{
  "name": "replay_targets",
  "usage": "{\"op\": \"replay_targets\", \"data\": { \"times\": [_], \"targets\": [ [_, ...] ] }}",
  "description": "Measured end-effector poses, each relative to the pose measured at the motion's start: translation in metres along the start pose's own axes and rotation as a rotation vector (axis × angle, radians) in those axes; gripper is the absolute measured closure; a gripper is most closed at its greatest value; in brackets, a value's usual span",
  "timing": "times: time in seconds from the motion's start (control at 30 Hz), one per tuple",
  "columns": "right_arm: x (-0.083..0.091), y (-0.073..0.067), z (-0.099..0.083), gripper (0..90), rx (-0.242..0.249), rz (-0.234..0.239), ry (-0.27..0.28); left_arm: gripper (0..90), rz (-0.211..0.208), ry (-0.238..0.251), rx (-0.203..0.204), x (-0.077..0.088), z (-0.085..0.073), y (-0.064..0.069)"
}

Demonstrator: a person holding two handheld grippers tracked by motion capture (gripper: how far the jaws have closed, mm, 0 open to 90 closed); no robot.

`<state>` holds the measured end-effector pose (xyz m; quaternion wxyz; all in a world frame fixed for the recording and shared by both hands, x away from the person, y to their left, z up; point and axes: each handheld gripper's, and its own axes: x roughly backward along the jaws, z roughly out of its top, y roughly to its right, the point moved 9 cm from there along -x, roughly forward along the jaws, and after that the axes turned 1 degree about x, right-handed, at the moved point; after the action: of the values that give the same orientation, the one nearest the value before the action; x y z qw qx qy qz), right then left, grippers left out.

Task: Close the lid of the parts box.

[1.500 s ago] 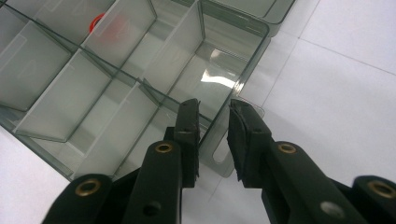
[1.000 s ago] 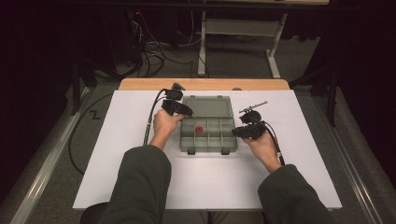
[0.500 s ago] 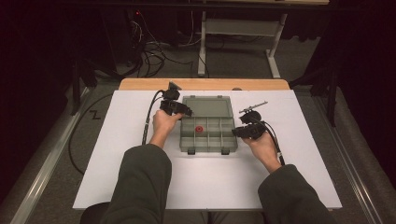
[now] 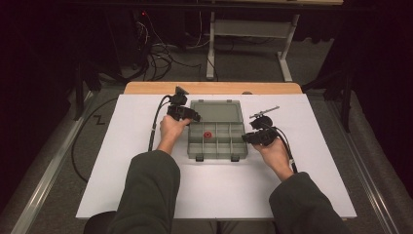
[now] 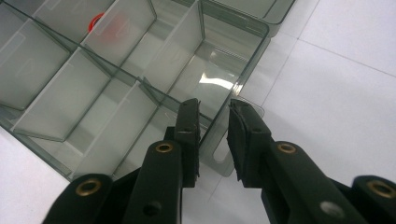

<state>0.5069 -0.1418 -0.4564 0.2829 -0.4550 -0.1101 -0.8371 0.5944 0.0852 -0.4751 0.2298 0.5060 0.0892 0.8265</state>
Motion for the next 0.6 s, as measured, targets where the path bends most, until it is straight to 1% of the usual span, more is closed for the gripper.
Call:
{"op": "replay_targets", "data": {
  "times": [0.17,0.2,0.23,0.27,0.33,0.4,0.6],
  "targets": [
    [0.0,0.0001,0.0,75.9,0.0,0.001,0.0,45.9,-0.004,-0.003,0.006,-0.0019,-0.0003,-0.0011],
    [-0.0001,0.0001,0.0,75.9,0.0,0.001,0.0,46.0,-0.012,-0.001,0.014,-0.003,-0.0003,-0.0011],
    [0.0001,0.0001,-0.0002,75.9,-0.001,0.001,-0.002,47.1,-0.036,-0.004,0.028,-0.0036,-0.0005,-0.0005],
    [0.0,0.0002,-0.0001,75.9,-0.002,0.002,-0.002,46.9,-0.041,-0.004,0.031,-0.0039,-0.0006,-0.0006],
    [-0.0001,0.0001,0.0,75.9,-0.002,0.002,0.0,46.9,-0.036,-0.004,0.028,-0.0039,-0.0003,-0.0004],
    [-0.0001,0.0001,0.0001,75.9,-0.001,0.001,0.001,46.9,-0.025,0.0,0.014,-0.0034,0.0,0.0003],
    [0.0,0.0002,-0.0001,75.9,-0.001,0.0,0.0,47.3,-0.008,0.008,-0.008,-0.0013,0.0007,0.0018]
  ]
}}
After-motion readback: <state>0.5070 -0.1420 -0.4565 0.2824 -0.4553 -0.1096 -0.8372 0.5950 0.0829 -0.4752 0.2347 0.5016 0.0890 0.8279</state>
